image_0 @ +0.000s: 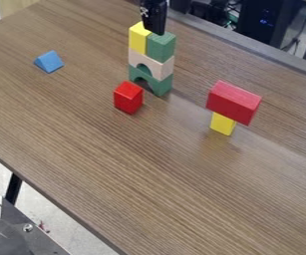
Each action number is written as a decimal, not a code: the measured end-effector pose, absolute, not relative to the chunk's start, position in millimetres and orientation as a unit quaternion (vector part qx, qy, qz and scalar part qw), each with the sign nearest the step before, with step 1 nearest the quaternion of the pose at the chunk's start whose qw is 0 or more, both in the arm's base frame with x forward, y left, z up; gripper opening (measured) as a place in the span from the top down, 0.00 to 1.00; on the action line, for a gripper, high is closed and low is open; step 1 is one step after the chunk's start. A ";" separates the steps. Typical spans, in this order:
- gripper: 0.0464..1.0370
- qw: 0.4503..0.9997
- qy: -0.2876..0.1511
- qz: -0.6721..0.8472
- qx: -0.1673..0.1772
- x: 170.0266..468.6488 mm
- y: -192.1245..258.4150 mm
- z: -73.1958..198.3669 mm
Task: Put the green cube on top of the red block
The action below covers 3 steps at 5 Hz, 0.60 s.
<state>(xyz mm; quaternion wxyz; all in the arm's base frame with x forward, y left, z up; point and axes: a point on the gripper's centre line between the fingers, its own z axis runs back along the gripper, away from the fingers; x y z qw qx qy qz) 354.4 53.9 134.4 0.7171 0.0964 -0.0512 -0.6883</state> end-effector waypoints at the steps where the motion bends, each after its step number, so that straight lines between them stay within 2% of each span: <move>1: 0.04 0.719 -0.039 -0.689 0.081 351.4 54.1 121.5; 2: 0.04 0.720 -0.033 -0.690 0.073 350.2 53.9 114.1; 3: 0.08 0.721 -0.026 -0.689 0.064 350.0 54.7 104.7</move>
